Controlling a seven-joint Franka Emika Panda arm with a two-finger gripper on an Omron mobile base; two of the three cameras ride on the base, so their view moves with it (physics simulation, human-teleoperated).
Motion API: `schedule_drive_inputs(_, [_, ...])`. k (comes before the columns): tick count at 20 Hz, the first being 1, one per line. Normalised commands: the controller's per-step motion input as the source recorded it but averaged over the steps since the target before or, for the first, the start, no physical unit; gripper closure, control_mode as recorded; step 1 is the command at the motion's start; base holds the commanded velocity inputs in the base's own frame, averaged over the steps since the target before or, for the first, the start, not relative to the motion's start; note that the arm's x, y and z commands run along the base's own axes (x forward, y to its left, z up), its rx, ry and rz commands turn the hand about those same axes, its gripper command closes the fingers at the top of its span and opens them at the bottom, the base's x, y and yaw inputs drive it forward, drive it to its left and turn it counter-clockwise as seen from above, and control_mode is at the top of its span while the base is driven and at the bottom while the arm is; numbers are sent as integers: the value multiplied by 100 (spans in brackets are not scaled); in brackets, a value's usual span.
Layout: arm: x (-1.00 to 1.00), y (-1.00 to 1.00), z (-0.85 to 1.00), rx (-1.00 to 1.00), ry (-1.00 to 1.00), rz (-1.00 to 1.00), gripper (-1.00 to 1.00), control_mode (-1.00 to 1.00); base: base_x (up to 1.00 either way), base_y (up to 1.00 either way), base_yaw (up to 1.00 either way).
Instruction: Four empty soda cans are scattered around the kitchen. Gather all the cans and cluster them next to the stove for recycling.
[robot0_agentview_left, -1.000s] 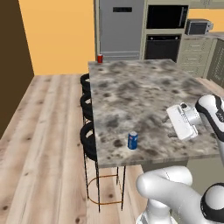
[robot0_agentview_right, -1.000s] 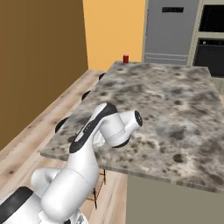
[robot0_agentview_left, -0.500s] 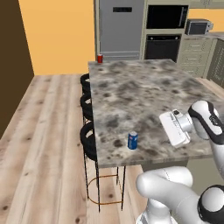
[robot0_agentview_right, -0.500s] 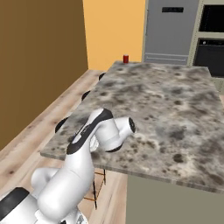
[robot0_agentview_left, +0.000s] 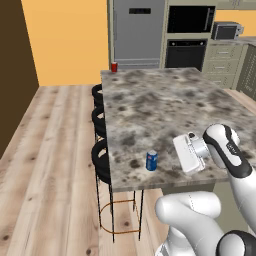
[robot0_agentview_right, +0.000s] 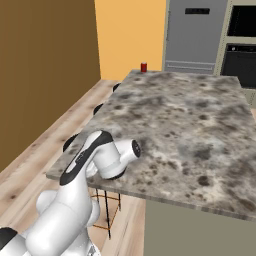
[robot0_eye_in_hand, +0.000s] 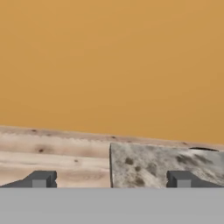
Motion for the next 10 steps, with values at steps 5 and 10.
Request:
schedule_drive_inputs(5, [0,11,-11,0,11,-6,-100,-100,0,0,0])
schedule_drive_inputs(10, [0,-7,0,1,4,-6,-100,-100,0,0,0])
